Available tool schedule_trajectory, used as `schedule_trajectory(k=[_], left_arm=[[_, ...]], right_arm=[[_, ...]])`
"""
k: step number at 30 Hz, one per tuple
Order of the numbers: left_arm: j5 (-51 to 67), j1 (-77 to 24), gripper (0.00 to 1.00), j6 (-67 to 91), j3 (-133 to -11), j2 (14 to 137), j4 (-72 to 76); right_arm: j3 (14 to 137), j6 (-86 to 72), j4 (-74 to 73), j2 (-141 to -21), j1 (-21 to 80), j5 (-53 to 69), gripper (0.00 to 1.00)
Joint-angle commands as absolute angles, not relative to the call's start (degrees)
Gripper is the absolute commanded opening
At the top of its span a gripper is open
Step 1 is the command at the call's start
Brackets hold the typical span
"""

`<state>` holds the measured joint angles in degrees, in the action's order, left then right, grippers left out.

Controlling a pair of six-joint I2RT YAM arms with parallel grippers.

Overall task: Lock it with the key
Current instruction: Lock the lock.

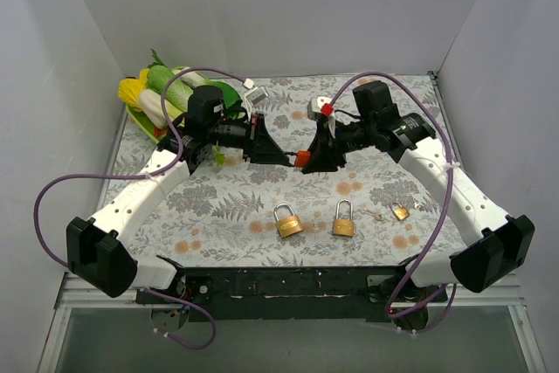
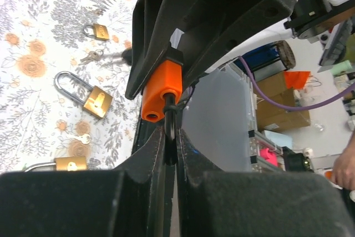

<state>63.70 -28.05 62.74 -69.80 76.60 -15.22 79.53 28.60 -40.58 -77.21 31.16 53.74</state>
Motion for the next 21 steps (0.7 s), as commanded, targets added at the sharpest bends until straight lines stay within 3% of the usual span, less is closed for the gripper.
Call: schedule_trajectory(k=[1,14,18,21], left_arm=[[62.6,-28.2,0.0,55.1,-70.6,73.0,-16.2],[53.7,-30.1,0.0,41.7,-70.7,70.8,-19.5],[53.3,-30.1,0.14,40.3,-71.4,70.8,-23.4],[52.7,-29.8,0.17,37.2,-73.6,71.4,-29.9]], right_arm=[[83.3,28.7,-43.9,-79.4,31.5,56.4,0.01],[84.1,19.7,-40.3,-80.9,31.5,66.5,0.01],[84.0,19.0,-39.6,-80.9,31.3,65.4,0.01],[83.1,19.2,-40.3,-80.5,30.7,64.5,0.01]])
